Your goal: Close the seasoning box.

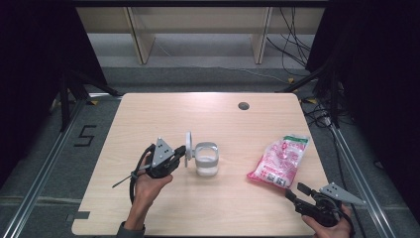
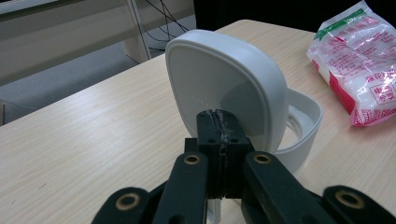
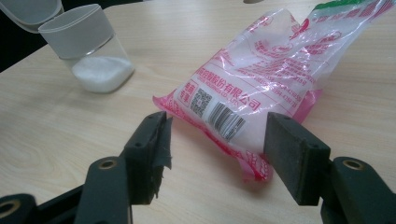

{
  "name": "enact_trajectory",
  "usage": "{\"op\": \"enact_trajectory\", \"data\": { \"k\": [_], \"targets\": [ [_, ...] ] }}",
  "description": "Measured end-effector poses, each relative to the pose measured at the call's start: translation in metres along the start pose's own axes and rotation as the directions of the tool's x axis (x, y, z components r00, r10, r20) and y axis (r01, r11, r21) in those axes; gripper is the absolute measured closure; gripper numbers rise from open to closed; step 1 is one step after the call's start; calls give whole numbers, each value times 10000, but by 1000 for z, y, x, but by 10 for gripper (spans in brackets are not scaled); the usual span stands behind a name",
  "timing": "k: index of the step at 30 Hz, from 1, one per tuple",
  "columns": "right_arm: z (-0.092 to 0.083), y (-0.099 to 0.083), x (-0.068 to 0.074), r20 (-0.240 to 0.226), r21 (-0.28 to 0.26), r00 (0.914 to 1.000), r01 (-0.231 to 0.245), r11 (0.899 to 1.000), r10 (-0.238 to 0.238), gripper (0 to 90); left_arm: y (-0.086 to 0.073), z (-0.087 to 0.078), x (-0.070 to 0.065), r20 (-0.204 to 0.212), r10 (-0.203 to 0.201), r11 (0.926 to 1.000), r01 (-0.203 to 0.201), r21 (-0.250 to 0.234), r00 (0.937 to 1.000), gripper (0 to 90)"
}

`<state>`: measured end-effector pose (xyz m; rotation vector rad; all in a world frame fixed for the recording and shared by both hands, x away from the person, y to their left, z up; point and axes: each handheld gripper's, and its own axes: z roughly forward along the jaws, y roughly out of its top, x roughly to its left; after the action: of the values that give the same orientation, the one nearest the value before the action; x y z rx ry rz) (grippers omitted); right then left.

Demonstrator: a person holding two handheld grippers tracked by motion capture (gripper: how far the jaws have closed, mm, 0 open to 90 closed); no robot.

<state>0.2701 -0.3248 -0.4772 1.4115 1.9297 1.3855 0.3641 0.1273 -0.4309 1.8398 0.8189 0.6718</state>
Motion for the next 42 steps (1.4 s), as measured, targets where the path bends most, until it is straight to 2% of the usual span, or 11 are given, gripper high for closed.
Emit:
{"op": "enact_trajectory", "data": {
  "k": [5,10,12,13,15,17,18,25,27,35,42],
  "targets": [
    [0,0,0,-94,143,9999,-36,9999,38,409,3,2,1,-39,403,9991,-404,-164,9992,886],
    [1,-1,0,46,179,9999,137,9997,-138,409,4,3,0,-28,392,9990,-393,-189,9992,886],
    [1,-1,0,0,218,9999,152,9996,-152,409,3,2,-2,-10,70,9999,-70,-75,10000,886],
    [1,-1,0,-3,221,9999,130,9997,-130,409,5,3,0,-49,441,9989,-442,-145,9990,886],
    [0,-1,1,78,302,9999,87,9995,-89,409,5,2,-2,-63,179,9998,-179,-77,9998,884],
    [0,0,1,36,357,9999,114,9993,-116,409,6,3,-1,-25,404,9990,-405,-208,9992,885],
    [0,-1,4,34,459,9992,-394,9982,393,409,5,3,-4,-35,168,9998,-168,-127,9999,884],
    [2,-2,5,-214,213,9984,-520,9984,524,408,7,5,-4,29,416,9989,-415,-228,9991,884],
    [2,-1,2,-121,150,9999,-46,9999,48,407,7,6,-6,95,187,9997,-185,-163,9998,883],
    [2,-2,2,-244,221,9993,-263,9994,268,407,10,10,-13,233,547,9983,-541,-222,9982,874],
    [2,-2,3,-252,255,9992,-306,9992,313,406,10,9,-12,445,312,9992,-302,-244,9985,774]
  ]
}}
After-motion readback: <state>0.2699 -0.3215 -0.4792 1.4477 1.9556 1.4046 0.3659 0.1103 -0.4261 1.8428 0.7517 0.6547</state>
